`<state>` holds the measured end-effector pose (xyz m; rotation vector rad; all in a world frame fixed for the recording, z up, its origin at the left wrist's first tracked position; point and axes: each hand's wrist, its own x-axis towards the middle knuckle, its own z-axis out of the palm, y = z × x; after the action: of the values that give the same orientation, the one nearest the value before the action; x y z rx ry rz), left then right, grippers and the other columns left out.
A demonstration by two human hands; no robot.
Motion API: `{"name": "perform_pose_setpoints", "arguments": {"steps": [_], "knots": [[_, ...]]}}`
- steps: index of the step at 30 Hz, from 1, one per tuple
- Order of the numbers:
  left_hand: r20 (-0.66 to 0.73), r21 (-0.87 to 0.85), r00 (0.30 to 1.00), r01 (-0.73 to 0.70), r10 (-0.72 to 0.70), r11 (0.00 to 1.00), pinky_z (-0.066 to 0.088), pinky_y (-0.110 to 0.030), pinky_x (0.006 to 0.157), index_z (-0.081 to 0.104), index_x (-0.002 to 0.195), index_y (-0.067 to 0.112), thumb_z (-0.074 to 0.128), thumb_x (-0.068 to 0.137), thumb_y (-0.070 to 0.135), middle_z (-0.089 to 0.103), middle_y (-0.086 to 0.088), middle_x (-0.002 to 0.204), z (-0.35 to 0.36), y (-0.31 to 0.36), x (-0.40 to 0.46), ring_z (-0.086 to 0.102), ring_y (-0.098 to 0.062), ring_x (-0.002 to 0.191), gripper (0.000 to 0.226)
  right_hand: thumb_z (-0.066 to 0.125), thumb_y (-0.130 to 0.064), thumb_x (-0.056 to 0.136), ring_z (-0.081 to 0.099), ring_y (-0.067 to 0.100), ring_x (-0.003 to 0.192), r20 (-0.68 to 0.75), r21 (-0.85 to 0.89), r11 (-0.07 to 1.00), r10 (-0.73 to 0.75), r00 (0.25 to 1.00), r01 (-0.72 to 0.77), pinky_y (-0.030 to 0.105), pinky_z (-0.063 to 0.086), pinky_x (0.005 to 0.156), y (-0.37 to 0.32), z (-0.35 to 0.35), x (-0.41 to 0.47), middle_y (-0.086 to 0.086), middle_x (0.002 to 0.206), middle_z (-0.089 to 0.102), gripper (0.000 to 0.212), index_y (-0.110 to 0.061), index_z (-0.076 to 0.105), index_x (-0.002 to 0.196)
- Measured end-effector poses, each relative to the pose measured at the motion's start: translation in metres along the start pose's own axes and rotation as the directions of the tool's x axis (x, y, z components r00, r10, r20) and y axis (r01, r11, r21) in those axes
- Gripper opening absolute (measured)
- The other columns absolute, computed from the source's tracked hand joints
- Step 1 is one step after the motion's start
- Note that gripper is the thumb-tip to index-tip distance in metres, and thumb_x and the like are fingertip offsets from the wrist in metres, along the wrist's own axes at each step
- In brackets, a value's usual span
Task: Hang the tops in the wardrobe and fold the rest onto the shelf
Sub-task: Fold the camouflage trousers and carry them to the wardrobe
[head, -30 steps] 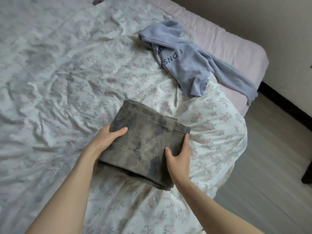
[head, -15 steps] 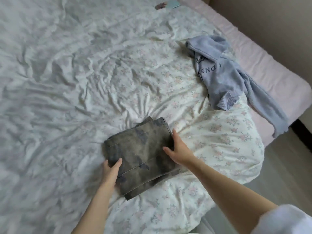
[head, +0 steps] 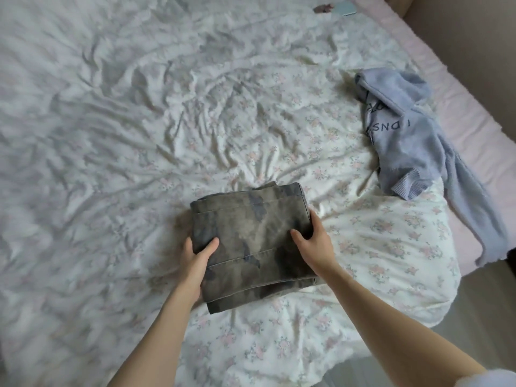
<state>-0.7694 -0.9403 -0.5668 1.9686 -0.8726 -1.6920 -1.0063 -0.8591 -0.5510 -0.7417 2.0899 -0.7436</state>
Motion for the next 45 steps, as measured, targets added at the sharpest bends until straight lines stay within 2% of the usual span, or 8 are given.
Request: {"name": "perform_pose_setpoints", "arguments": {"steps": [8,12,18,23,27,33,38,45], "knots": [[-0.035,-0.157,0.979,-0.206,0.203,0.966,0.053,-0.029,0.057,0.056,0.103,0.036,0.076,0.078,0.031,0.067,0.013,0.100,-0.030,0.062,-0.084,0.066,-0.010,0.088,0.032,0.061,-0.022,0.088,0.053,0.011,0.116,-0.030,0.128,0.950,-0.284,0.958,0.285,0.022,0.043,0.090,-0.071,-0.044,-0.038,-0.007,0.128,0.056,0.057,-0.020,0.037,0.140],[-0.084,-0.218,0.931,-0.366,0.356,0.905,0.055,-0.028,0.063,0.055,0.111,0.035,0.078,0.076,0.023,0.069,0.013,0.102,-0.065,0.089,-0.142,0.069,-0.007,0.088,0.043,0.063,-0.019,0.088,0.051,0.005,0.109,-0.032,0.232,0.884,-0.410,0.911,0.406,0.017,0.040,0.085,-0.110,-0.058,-0.072,-0.015,0.118,0.052,0.059,-0.022,0.036,0.140],[-0.250,-0.223,0.847,-0.522,0.469,0.823,0.053,-0.027,0.068,0.051,0.122,0.029,0.076,0.078,0.021,0.068,0.010,0.108,-0.127,0.095,-0.234,0.068,-0.008,0.092,0.051,0.061,-0.016,0.089,0.049,0.005,0.108,0.019,0.312,0.774,-0.585,0.811,0.551,0.012,0.040,0.085,-0.167,-0.055,-0.139,-0.010,0.122,0.050,0.059,-0.019,0.034,0.141],[-0.450,-0.178,0.753,-0.603,0.481,0.777,0.054,-0.035,0.076,0.054,0.108,0.035,0.075,0.079,0.021,0.066,0.010,0.106,-0.184,0.095,-0.306,0.065,-0.010,0.093,0.039,0.061,-0.017,0.089,0.049,0.007,0.108,0.066,0.365,0.696,-0.682,0.729,0.618,0.021,0.039,0.089,-0.218,-0.034,-0.202,-0.008,0.122,0.052,0.058,-0.021,0.036,0.141],[-0.617,-0.078,0.617,-0.665,0.488,0.743,0.048,-0.040,0.093,0.049,0.127,0.022,0.071,0.084,0.026,0.060,0.004,0.119,-0.245,0.100,-0.370,0.058,-0.019,0.107,0.049,0.060,-0.018,0.089,0.051,0.009,0.111,0.082,0.437,0.599,-0.769,0.634,0.671,0.020,0.038,0.088,-0.267,0.000,-0.265,-0.007,0.127,0.053,0.057,-0.022,0.036,0.141],[-0.856,0.198,0.268,-0.619,0.441,0.760,0.046,-0.044,0.098,0.043,0.133,0.020,0.060,0.086,0.047,0.058,-0.002,0.126,-0.354,0.083,-0.445,0.055,-0.027,0.114,0.057,0.058,-0.020,0.090,0.050,0.011,0.118,0.077,0.534,0.456,-0.865,0.495,0.712,0.022,0.038,0.093,-0.335,0.074,-0.386,-0.005,0.134,0.051,0.058,-0.024,0.033,0.143],[-0.895,0.338,0.035,-0.595,0.444,0.729,0.047,-0.033,0.082,0.047,0.126,0.021,0.057,0.086,0.049,0.060,0.001,0.118,-0.451,0.063,-0.490,0.058,-0.023,0.104,0.049,0.057,-0.023,0.091,0.047,0.015,0.123,0.050,0.570,0.362,-0.911,0.409,0.738,0.028,0.038,0.099,-0.378,0.144,-0.476,-0.005,0.138,0.049,0.058,-0.025,0.033,0.144],[-0.864,0.487,-0.154,-0.503,0.480,0.714,0.041,-0.030,0.073,0.042,0.134,0.019,0.054,0.088,0.049,0.052,-0.003,0.123,-0.587,0.047,-0.536,0.057,-0.027,0.102,0.057,0.059,-0.024,0.090,0.047,0.006,0.107,-0.008,0.621,0.317,-0.912,0.411,0.717,0.025,0.034,0.093,-0.430,0.238,-0.590,-0.010,0.125,0.052,0.057,-0.027,0.036,0.142]]}}
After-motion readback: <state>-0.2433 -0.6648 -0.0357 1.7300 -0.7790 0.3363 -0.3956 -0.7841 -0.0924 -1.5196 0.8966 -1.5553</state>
